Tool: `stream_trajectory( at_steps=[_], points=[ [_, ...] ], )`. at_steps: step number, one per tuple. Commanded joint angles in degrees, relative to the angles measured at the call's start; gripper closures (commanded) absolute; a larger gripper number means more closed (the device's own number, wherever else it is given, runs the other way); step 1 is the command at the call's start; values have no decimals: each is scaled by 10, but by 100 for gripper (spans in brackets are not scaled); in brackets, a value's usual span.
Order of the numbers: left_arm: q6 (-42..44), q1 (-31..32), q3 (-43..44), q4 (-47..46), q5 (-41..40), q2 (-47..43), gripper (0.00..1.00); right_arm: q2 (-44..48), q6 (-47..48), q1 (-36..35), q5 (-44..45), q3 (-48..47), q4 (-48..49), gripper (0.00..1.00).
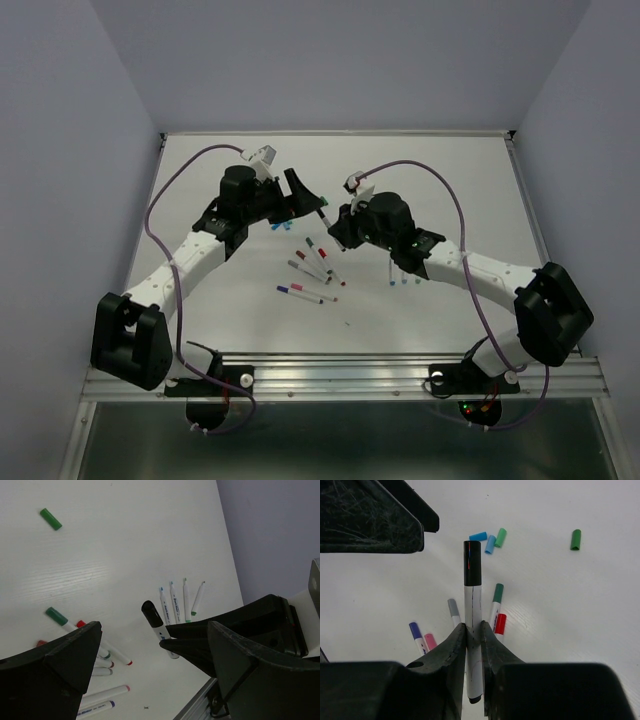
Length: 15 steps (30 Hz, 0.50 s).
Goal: Open the pen caps
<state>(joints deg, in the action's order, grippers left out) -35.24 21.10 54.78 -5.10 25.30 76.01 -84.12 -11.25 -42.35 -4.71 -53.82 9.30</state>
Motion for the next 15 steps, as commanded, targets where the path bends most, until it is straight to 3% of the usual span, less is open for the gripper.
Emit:
stream_trajectory(
  at_steps=[1,15],
  points=[
    [-16,10,10,-52,16,5,3,19,-10,2,-31,-2,44,99],
    [-33,30,5,-86,19,17,24,24,-35,2,-77,-8,103,99]
  ],
)
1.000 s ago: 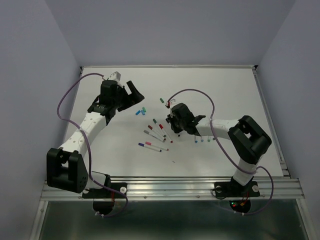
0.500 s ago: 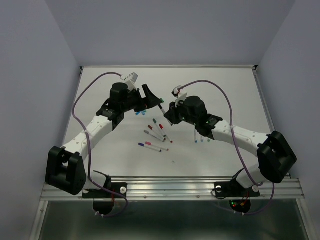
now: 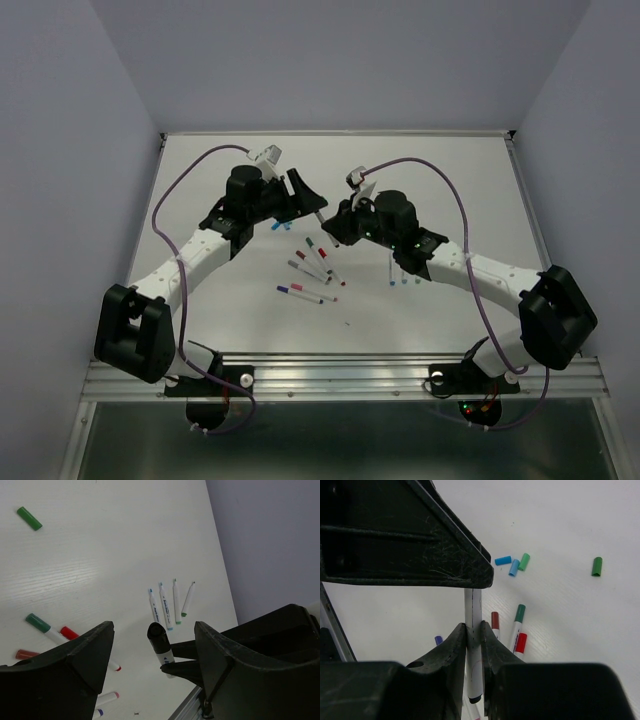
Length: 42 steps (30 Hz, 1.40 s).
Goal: Open the pen caps
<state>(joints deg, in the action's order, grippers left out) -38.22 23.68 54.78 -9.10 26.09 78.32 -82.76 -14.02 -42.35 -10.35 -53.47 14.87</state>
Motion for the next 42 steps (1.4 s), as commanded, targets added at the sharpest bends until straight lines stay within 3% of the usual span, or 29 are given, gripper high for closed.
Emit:
stream_trajectory(
  at_steps=[1,5,6,8,9,11,15,18,22,25,33,36,37,42],
  points=[
    [-6,5,2,-49,12,-6,25,8,-7,2,-20,-13,47,99],
    [-9,6,1,-57,16,-5,43,5,-7,2,-20,-14,47,99],
    [-9,6,1,-58,17,-5,54,5,-7,2,-19,-15,47,99],
    [-9,6,1,-59,20,-3,62,2,-8,2,-16,-17,47,99],
    [-9,7,1,-60,25,-1,71,1,-9,2,-11,-19,48,99],
    [-8,7,2,-62,29,2,75,-2,-11,2,-6,-24,48,99],
    [-9,8,2,-62,32,9,94,-14,-18,2,18,-37,53,99],
    [-8,8,4,-61,34,12,100,-22,-23,2,26,-44,57,99],
    [-11,8,5,-65,30,10,100,-31,-22,2,18,-49,64,97],
    [-22,9,2,-79,25,1,100,-44,-7,2,23,-49,65,87],
    [-34,9,1,-84,11,-15,100,-71,11,2,15,-62,69,79],
    [-34,9,5,-80,3,-16,100,-74,19,2,12,-61,68,88],
    [-34,9,9,-78,-8,-16,100,-74,28,2,-1,-59,67,99],
    [-19,-6,67,-33,-102,-1,100,-68,24,2,-67,-33,28,99]
  ],
)
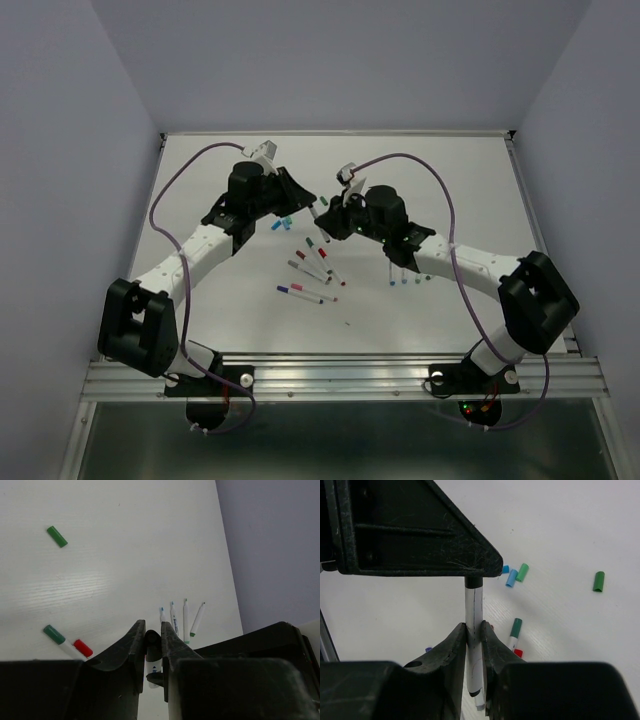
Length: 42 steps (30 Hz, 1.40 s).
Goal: Open the pen caps
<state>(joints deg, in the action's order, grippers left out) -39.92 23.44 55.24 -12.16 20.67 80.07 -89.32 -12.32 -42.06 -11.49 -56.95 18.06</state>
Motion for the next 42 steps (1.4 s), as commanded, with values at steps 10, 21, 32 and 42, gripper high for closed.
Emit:
stream_trajectory(
  at_steps=[10,21,32,42],
  points=[
    [2,-125,295,7,-127,87,100,128,-98,-81,-169,205,-41,99],
    [5,-132,176,93,-166,49,100,204,-149,-72,105,213,-143,99],
    [23,-104,44,175,-164,104,100,48,-204,24,282,127,-175,98],
    [33,-79,36,189,-189,150,94,-4,-217,41,314,123,-197,91]
  ],
)
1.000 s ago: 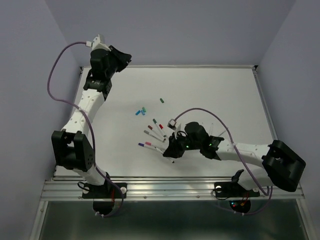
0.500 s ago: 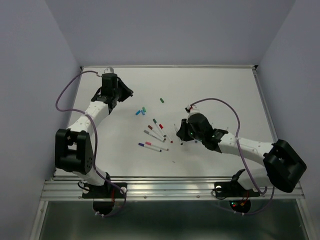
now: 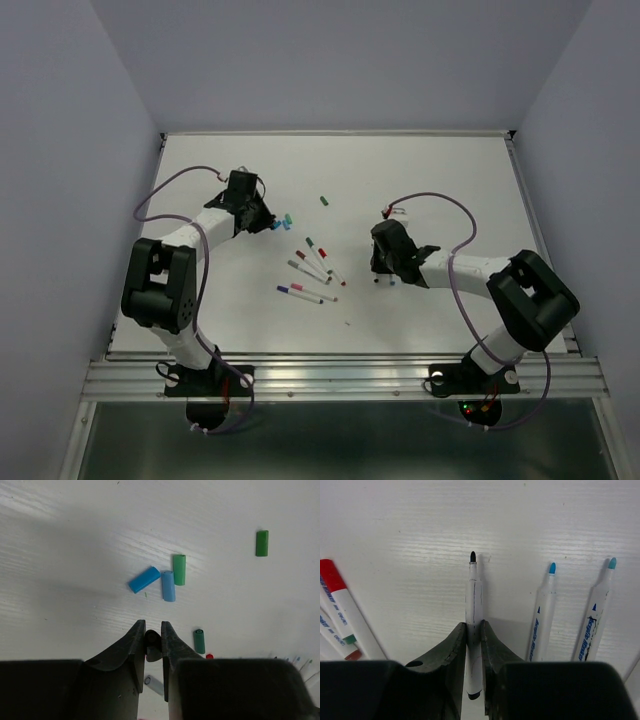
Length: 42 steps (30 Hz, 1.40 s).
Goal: Open the pen caps
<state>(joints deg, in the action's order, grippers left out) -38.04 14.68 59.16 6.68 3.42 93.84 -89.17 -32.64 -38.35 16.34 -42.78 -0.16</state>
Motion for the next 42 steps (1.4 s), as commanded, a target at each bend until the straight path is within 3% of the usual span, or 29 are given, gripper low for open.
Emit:
stream_trajectory(
  at_steps=[1,3,7,8,11,13,15,17,21,22,26,35,42],
  points=[
    [14,10,-1,1,-16,22,94,-7,-15,4,38,-19,-16,89],
    [14,13,3,2,-13,36,94,-7,-18,4,50,-19,-28,87],
    [9,18,10,3,-16,49,93,-1,-21,4,72,-23,-42,73],
    [9,18,12,4,-16,51,93,1,-19,4,70,-23,-43,64],
    [9,21,19,8,-18,59,89,16,-2,4,51,-25,-42,57],
    [7,24,21,9,-18,64,61,29,12,4,39,-29,-42,56],
    [5,26,23,11,-17,67,47,43,30,4,9,-33,-41,51],
    [6,28,25,12,-15,69,46,52,44,4,-14,-37,-39,39],
    [9,30,30,19,-12,66,45,80,98,4,-57,-36,-21,24],
    [10,30,31,24,-12,59,37,92,118,4,-94,-33,-6,21],
    [14,31,33,33,-12,28,25,99,187,4,-185,-24,24,0],
    [26,31,40,64,-28,-89,1,30,315,-30,-168,-92,-33,0],
    [31,31,31,70,-74,-157,1,-35,355,-59,-132,-127,-66,0]
  ],
)
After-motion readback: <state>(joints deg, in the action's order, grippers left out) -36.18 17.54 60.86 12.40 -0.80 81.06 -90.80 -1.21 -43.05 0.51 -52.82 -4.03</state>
